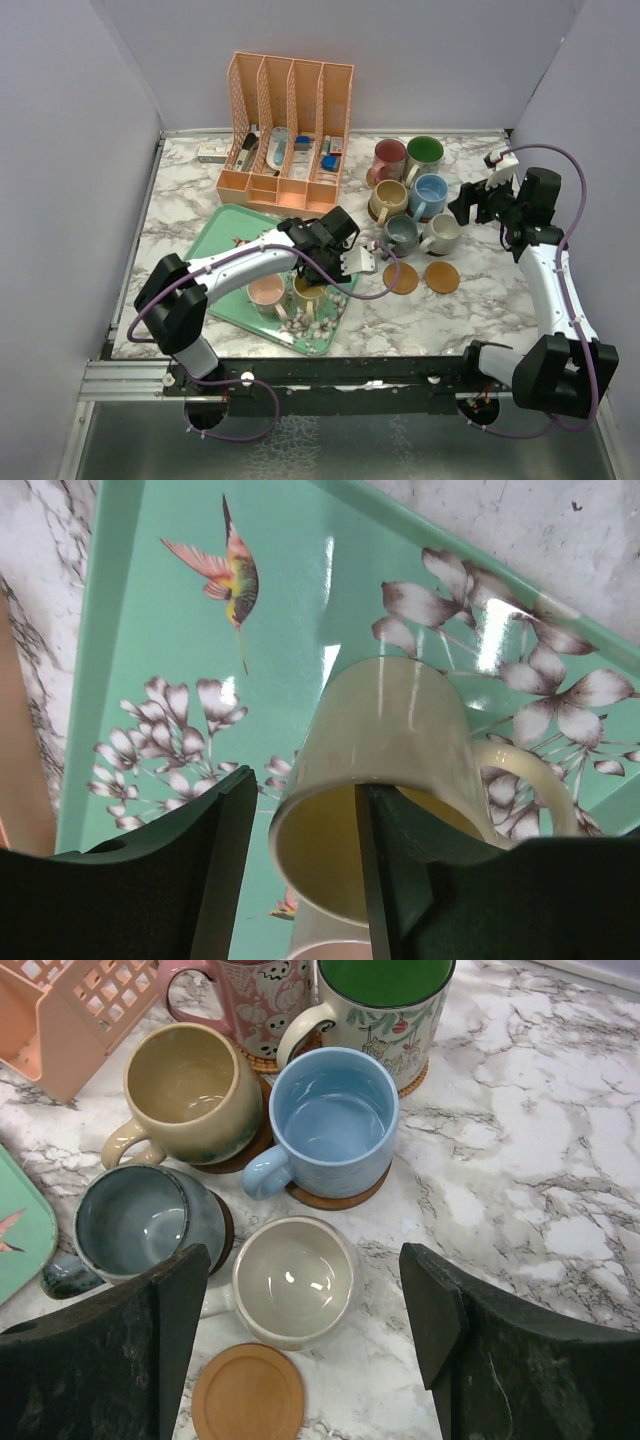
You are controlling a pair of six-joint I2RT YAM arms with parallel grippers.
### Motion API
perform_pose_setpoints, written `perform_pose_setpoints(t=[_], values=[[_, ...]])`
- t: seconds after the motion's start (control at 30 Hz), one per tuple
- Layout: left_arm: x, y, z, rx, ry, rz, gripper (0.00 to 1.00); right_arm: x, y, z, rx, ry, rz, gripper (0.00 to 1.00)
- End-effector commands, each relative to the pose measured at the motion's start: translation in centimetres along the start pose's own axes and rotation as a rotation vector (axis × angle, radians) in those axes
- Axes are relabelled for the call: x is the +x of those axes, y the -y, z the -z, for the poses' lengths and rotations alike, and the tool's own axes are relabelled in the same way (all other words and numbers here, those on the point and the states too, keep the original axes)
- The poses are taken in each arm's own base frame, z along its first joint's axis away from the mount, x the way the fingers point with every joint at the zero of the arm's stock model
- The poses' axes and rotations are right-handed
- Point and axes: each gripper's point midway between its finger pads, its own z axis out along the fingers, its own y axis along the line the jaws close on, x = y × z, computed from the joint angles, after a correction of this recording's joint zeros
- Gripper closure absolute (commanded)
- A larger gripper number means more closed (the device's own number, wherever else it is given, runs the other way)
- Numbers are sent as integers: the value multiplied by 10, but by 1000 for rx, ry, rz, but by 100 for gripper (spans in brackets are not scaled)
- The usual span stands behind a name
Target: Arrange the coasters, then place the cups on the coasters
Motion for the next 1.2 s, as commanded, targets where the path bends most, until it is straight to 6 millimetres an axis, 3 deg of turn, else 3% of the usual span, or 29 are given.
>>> perform_pose_setpoints(t=[0.0, 0.23, 0.47, 0.73, 0.93, 1.17], values=[[-32, -10, 10, -25, 114, -64, 51, -2, 5, 0, 18, 19, 20, 22], [-16, -18, 22, -110, 105, -85, 48, 1, 5, -3, 16, 8, 14, 23], [12, -22, 28, -84, 66, 87, 45, 3, 6, -4, 16, 2, 11, 23], [29, -10, 21, 40, 44, 264, 47, 6, 5, -6, 6, -7, 4, 23], [21, 1, 17, 130, 61, 310, 56, 10, 5, -8, -1, -17, -2, 23], [-3, -4, 13, 170, 114, 273, 66, 9, 4, -8, -5, -15, -1, 22]])
